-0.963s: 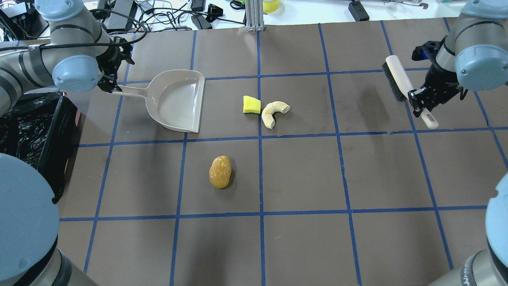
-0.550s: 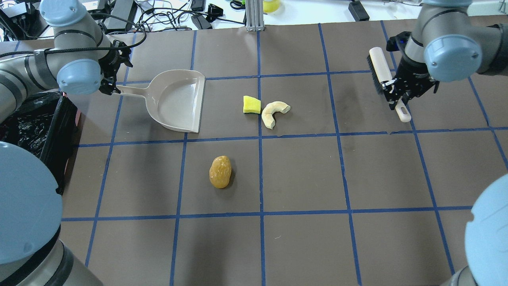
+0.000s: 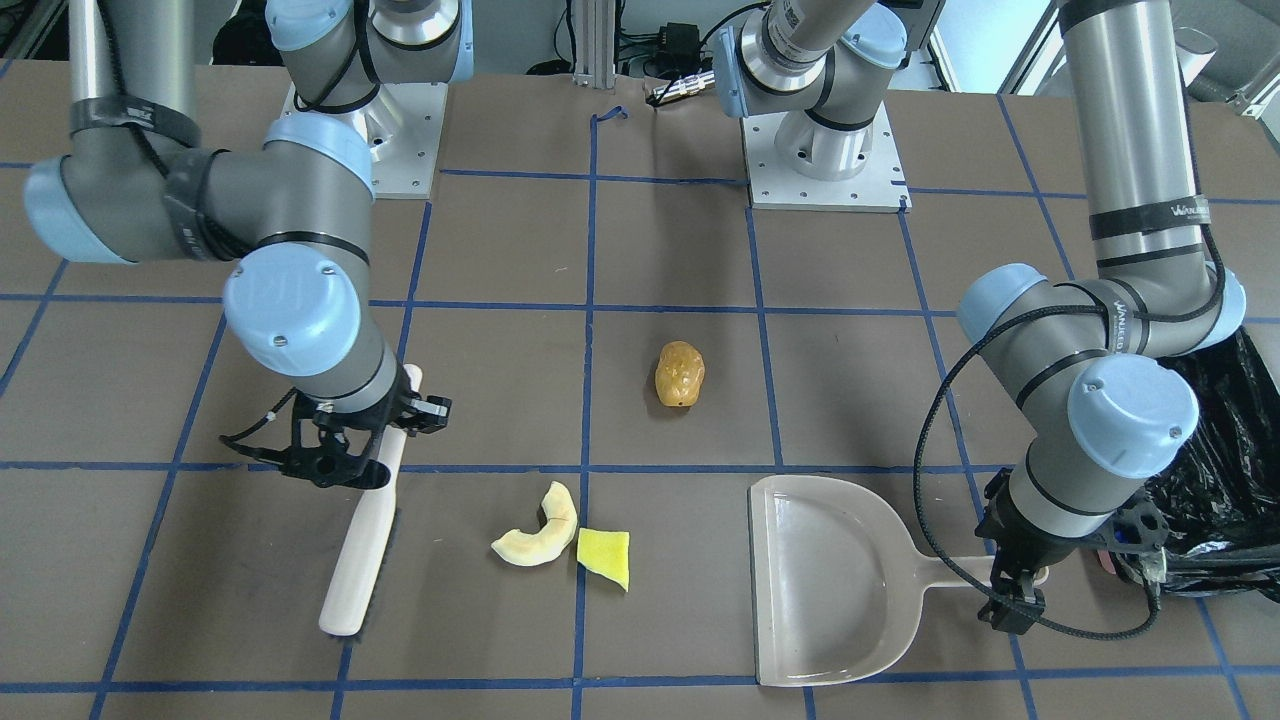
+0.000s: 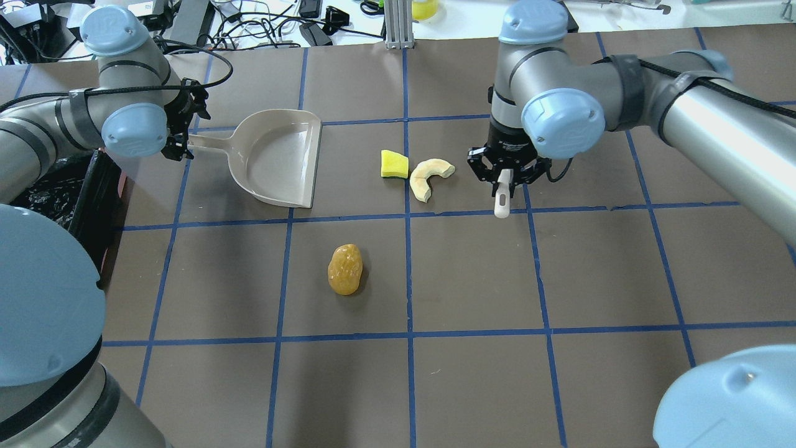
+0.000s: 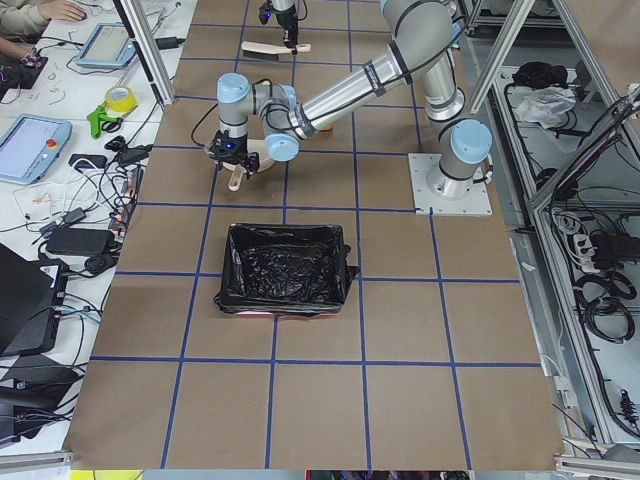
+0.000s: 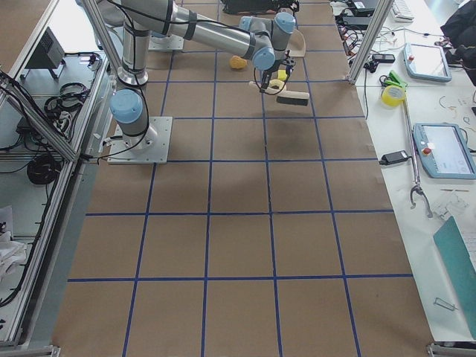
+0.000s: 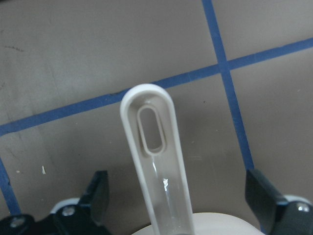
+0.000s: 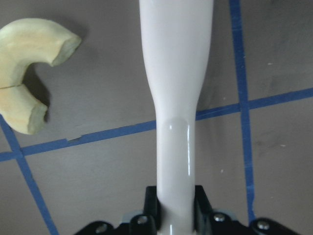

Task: Sweep and dump trash into bin
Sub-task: 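Sweep the sponge and curved piece toward the dustpan with the right gripper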

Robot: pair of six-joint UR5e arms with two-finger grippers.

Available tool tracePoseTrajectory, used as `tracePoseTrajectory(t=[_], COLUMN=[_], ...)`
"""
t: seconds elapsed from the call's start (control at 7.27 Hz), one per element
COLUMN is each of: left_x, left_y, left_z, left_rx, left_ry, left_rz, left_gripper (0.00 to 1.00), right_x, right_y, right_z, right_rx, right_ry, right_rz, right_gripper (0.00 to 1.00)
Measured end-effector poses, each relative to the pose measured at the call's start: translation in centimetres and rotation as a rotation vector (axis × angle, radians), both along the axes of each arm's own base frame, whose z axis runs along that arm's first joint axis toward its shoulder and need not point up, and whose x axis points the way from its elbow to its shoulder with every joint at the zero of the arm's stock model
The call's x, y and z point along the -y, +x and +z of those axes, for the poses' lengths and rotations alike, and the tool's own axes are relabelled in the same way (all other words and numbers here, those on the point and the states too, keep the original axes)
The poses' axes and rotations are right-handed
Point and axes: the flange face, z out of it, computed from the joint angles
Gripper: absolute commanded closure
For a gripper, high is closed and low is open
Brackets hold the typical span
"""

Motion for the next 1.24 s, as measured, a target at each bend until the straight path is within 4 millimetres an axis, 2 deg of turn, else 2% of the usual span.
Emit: tracePoseTrajectory(t=[0.28, 0.41, 0.55, 0.69, 0.83, 1.1, 1.24], left_x=[0.0, 0.0, 0.0, 0.0, 0.0, -0.1, -0.1], left_y=[0.0, 0.0, 0.1, 0.2, 0.3, 0.4, 0.4], left_z=[-0.4, -0.6, -0.8, -1.0, -1.2, -1.3, -1.3], left_rx=[-0.014, -0.018, -0.014, -0.002, 0.012, 0.022, 0.022], left_ry=[-0.002, -0.001, 0.002, 0.008, 0.015, 0.023, 0.024], left_rz=[0.071, 0.092, 0.101, 0.107, 0.108, 0.103, 0.102], left_gripper=[0.03, 0.06, 0.25, 0.33, 0.34, 0.91, 1.00], right_x=[-0.6, -0.8, -0.8, -0.7, -0.7, -0.7, -0.9], right_y=[3.0, 4.1, 4.8, 5.3, 5.5, 5.7, 6.2], right_z=[-1.4, -2.0, -2.4, -2.7, -2.8, -3.0, -3.3], right_rx=[0.009, 0.013, 0.019, 0.022, 0.024, 0.024, 0.025], right_ry=[0.006, 0.012, 0.015, 0.017, 0.018, 0.022, 0.027], right_rz=[-0.017, -0.013, -0.011, -0.011, -0.010, -0.008, -0.005], right_gripper=[0.86, 0.86, 0.86, 0.86, 0.86, 0.86, 0.86])
